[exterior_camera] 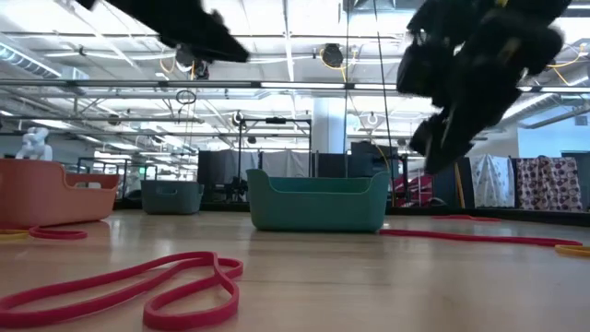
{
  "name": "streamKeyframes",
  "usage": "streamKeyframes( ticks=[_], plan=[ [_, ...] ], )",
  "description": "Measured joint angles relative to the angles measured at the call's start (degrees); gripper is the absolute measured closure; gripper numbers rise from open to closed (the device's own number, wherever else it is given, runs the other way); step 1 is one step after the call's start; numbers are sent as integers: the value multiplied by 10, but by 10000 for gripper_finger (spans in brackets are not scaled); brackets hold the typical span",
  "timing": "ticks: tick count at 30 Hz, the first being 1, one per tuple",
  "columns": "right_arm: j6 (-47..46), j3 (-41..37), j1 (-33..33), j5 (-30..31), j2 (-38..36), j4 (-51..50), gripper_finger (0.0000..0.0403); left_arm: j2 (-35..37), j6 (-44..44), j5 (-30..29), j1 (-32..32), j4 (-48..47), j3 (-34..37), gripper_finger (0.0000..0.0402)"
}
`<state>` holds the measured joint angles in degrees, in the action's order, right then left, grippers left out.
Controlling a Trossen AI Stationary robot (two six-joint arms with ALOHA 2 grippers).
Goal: Sort rubber bands into baskets
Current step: Put the yellow rubber band into the orange bin
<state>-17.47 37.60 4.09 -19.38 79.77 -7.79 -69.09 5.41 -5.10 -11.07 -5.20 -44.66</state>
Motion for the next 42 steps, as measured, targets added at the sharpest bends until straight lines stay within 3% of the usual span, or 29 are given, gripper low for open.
streamKeyframes(
  ticks=[6,10,15,20,34,42],
  plan=[
    [-160,40,112,99,0,-100,225,-128,120,8,8,203,0,281],
    [-300,40,194,155,0,-130,239,-200,134,60,19,289,0,281],
    [-435,40,283,231,0,-130,246,-232,104,118,25,294,0,281],
    [-511,39,334,309,23,-143,246,-234,99,141,20,297,0,281],
    [-626,43,380,347,133,-120,248,-234,99,149,16,303,0,281],
    [-646,88,421,380,193,-129,311,-234,99,149,28,302,0,281]
  ],
)
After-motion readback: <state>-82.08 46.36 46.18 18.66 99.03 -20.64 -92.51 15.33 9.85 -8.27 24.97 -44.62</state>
